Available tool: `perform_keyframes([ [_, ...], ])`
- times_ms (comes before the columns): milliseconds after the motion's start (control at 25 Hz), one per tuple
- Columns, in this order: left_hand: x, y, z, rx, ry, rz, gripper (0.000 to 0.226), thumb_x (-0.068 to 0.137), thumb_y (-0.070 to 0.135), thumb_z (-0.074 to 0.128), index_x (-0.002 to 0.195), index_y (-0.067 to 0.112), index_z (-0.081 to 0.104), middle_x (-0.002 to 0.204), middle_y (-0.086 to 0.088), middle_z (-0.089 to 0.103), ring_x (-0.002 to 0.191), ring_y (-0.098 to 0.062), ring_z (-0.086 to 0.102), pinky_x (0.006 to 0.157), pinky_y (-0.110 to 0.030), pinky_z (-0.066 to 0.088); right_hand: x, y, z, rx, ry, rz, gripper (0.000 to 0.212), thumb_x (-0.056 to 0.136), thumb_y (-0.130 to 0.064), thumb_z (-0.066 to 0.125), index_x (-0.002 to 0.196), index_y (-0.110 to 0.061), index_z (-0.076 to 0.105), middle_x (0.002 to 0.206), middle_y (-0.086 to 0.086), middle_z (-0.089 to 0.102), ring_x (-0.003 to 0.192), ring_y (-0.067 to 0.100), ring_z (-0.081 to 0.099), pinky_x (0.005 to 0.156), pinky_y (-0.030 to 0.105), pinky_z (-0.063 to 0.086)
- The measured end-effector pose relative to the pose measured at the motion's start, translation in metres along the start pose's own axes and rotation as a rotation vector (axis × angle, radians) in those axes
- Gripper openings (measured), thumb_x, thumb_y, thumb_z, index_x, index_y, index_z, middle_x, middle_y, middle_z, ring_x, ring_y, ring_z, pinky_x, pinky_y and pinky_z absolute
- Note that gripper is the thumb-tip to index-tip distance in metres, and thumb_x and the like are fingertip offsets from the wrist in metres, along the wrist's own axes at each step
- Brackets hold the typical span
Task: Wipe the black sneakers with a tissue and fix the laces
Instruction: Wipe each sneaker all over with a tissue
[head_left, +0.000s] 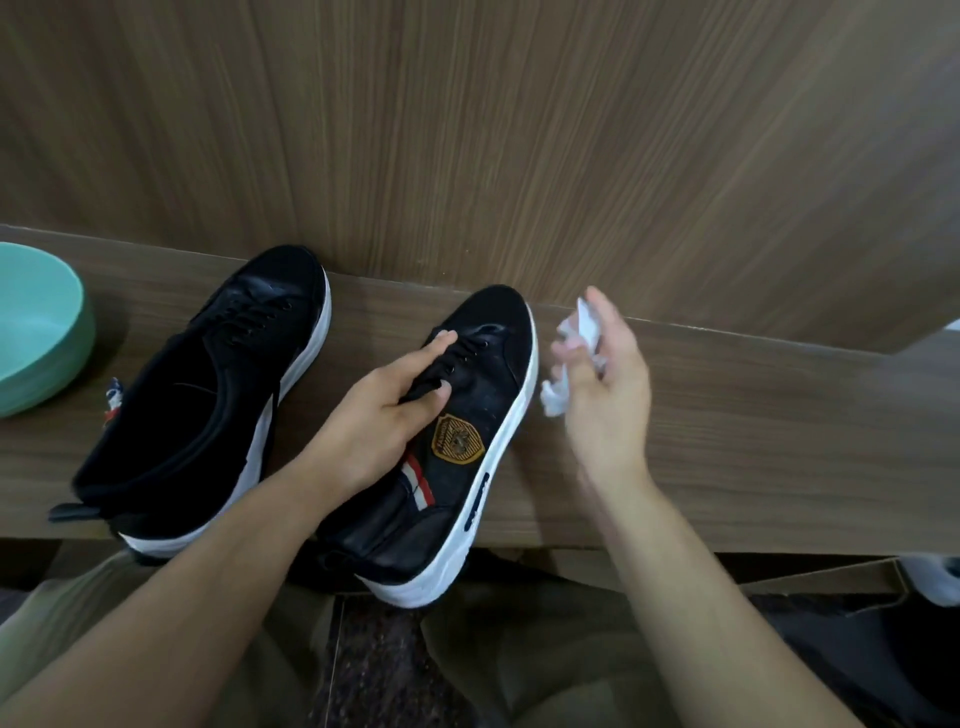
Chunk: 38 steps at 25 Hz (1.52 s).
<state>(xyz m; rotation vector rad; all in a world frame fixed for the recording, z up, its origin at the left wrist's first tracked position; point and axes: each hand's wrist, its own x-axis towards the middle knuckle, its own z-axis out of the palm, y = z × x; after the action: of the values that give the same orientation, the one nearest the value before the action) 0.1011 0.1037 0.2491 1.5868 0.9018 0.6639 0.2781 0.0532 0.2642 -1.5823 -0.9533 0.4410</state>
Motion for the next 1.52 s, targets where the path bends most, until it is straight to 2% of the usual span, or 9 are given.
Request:
perform_keyframes([
  [80,0.001,0.000,0.000,-0.084,-0.019,0.004,0.046,0.095,0.012,0.048,0.138,0.025,0.043,0.139,0.009,0.048,0.124,0.005,0.043,0.091,0.000,0.035,0.017,-0.003,0.001,-0.123,-0.011,-0.089,0.036,0.099,-0.015,0.044,0.134,-0.019,0.052,0.139,-0.004,0.050,0.130,0.007,0.043,0.112,0.038,0.033],
  [240,0.001,-0.001,-0.005,-0.151,0.032,0.001,0.041,0.094,0.010,0.048,0.134,0.020,0.048,0.133,0.005,0.054,0.118,0.003,0.048,0.095,-0.006,0.039,0.008,0.016,0.028,-0.463,-0.445,-0.269,0.046,0.099,-0.028,0.032,0.144,-0.018,0.036,0.155,-0.010,0.024,0.145,0.009,0.004,0.117,0.040,-0.002],
  [560,0.002,-0.011,-0.013,-0.116,0.050,-0.005,0.041,0.094,0.011,0.048,0.131,0.027,0.049,0.129,0.012,0.056,0.120,0.003,0.050,0.105,-0.020,0.036,0.081,0.011,0.048,-0.308,-0.500,0.028,0.039,0.102,-0.018,0.035,0.139,-0.011,0.045,0.149,0.000,0.037,0.139,0.011,0.028,0.110,0.016,0.014],
  [680,0.002,-0.013,-0.014,-0.142,0.043,-0.006,0.041,0.093,0.010,0.048,0.130,0.028,0.048,0.128,0.011,0.057,0.118,0.004,0.051,0.094,-0.010,0.042,0.022,0.011,0.030,-0.499,-0.502,-0.260,0.049,0.102,-0.034,0.032,0.145,-0.012,0.031,0.155,-0.001,0.026,0.145,0.011,0.011,0.116,0.026,0.011],
  [800,0.004,-0.018,-0.015,-0.061,0.034,0.019,0.044,0.094,0.013,0.048,0.134,0.028,0.045,0.137,0.010,0.050,0.135,-0.003,0.033,0.111,-0.021,0.026,-0.030,0.018,0.007,-0.604,-0.633,-0.528,0.062,0.097,-0.048,0.023,0.148,-0.012,0.021,0.157,-0.002,0.017,0.146,0.010,-0.002,0.118,0.038,0.013],
  [960,0.007,-0.020,-0.011,0.020,0.035,0.012,0.047,0.095,0.014,0.047,0.139,0.029,0.037,0.139,0.015,0.040,0.139,0.004,0.011,0.104,-0.007,0.012,0.029,0.023,0.022,-0.625,-0.619,-0.359,0.060,0.098,-0.047,0.020,0.150,-0.017,0.016,0.158,-0.006,0.013,0.145,0.008,-0.003,0.119,0.042,0.009],
  [1040,0.005,-0.016,-0.009,0.010,0.048,0.008,0.047,0.095,0.013,0.047,0.139,0.028,0.038,0.141,0.012,0.039,0.139,0.003,0.014,0.100,0.000,0.014,0.060,0.015,0.038,-0.562,-0.589,-0.181,0.053,0.102,-0.035,0.028,0.150,-0.014,0.017,0.159,-0.004,0.012,0.145,0.010,-0.002,0.119,0.041,0.007],
  [1160,0.004,-0.013,-0.009,-0.122,0.073,-0.021,0.042,0.095,0.012,0.047,0.137,0.021,0.044,0.140,0.000,0.047,0.137,-0.010,0.032,0.114,-0.025,0.024,0.042,0.006,0.045,-0.561,-0.556,-0.120,0.051,0.102,-0.027,0.033,0.149,-0.011,0.020,0.159,-0.002,0.011,0.146,0.011,-0.002,0.117,0.027,0.002],
  [1520,0.001,-0.012,-0.006,-0.256,0.149,-0.034,0.037,0.095,0.011,0.047,0.132,0.013,0.049,0.127,-0.001,0.058,0.118,-0.006,0.052,0.100,-0.015,0.039,-0.117,-0.005,0.014,-0.699,-0.685,-0.539,0.050,0.098,-0.024,0.029,0.146,-0.007,0.030,0.155,0.002,0.025,0.146,0.015,0.009,0.118,0.035,0.014],
])
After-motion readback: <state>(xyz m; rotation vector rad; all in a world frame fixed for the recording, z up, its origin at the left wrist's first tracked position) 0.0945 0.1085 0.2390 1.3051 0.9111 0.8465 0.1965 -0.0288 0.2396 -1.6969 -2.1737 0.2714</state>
